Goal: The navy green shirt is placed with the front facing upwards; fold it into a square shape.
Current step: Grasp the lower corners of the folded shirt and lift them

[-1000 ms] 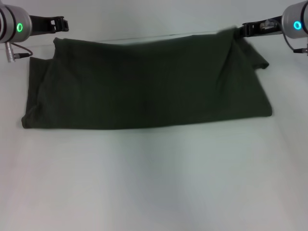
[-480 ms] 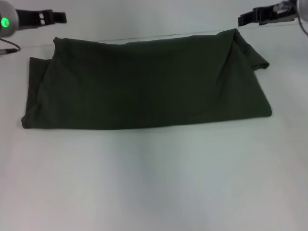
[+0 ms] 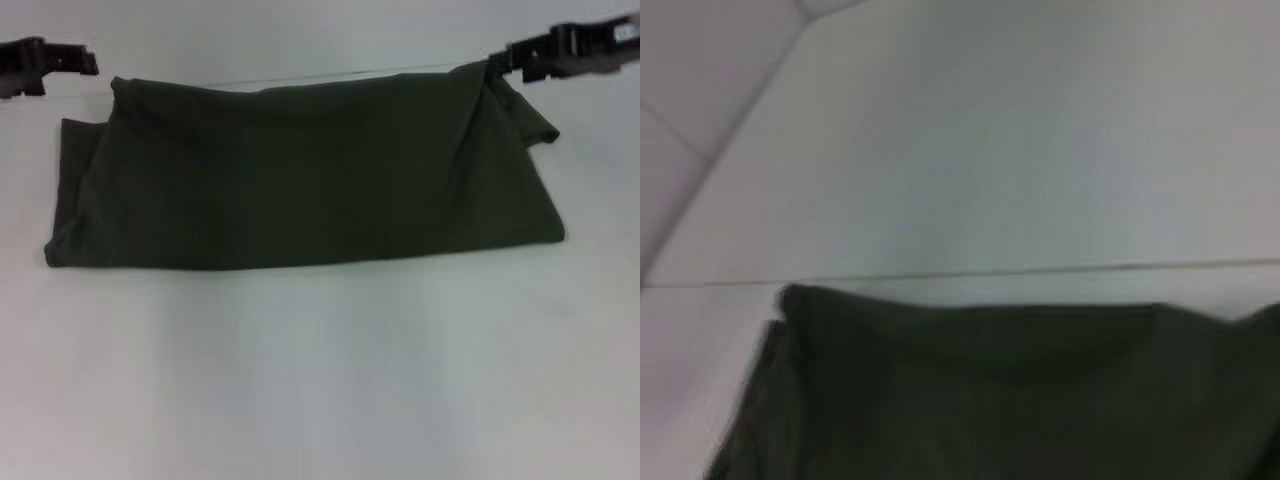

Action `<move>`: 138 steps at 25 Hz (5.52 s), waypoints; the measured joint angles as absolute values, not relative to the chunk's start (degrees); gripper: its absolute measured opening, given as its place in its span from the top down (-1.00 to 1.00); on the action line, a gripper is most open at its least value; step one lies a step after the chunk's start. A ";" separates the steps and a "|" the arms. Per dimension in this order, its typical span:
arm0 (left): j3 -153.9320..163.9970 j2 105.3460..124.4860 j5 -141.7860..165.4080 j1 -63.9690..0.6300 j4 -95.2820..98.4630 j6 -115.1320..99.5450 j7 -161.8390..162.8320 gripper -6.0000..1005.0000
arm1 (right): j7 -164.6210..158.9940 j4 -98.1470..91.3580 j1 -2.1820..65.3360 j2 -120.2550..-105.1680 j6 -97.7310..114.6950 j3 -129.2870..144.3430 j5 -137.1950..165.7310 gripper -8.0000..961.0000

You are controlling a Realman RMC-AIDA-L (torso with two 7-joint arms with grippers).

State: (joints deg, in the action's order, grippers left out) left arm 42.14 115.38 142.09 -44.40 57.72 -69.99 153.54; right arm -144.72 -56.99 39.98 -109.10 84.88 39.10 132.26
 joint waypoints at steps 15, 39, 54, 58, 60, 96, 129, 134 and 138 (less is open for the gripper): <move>34.70 115.46 118.68 -29.74 57.56 -81.03 139.34 -0.65 | -114.69 -55.85 21.24 -115.43 89.17 26.28 107.74 -0.36; 37.83 114.22 140.90 -37.02 45.19 -73.87 142.03 -0.65 | -106.70 -51.33 19.11 -116.23 89.47 23.89 107.88 -0.35; 42.10 114.85 144.68 -37.53 43.36 -66.02 139.73 -0.65 | -107.21 -51.24 18.83 -116.01 90.15 23.32 107.71 -0.36; 42.11 114.99 144.78 -37.82 42.44 -65.98 139.46 -0.65 | -107.24 -51.24 18.93 -116.01 90.17 23.30 107.71 -0.35; 42.11 115.06 144.80 -38.01 42.11 -65.88 139.39 -0.65 | -107.24 -51.24 18.85 -116.01 90.21 23.29 107.71 -0.35; 43.60 115.56 145.63 -40.63 38.56 -65.16 139.34 -0.54 | -107.87 -51.27 18.32 -115.83 91.15 23.20 107.58 -0.35; 42.45 115.00 150.18 -41.95 40.92 -70.24 143.87 0.82 | -109.17 -51.35 18.30 -115.17 92.55 22.07 109.08 -0.35; 39.91 114.08 150.11 -42.29 42.06 -74.81 143.94 0.98 | -116.90 -53.22 20.89 -112.04 92.72 23.07 120.14 -0.35; 38.60 113.59 150.10 -42.84 42.49 -77.29 144.05 0.98 | -126.91 -54.22 24.27 -108.63 93.11 25.07 129.84 -0.35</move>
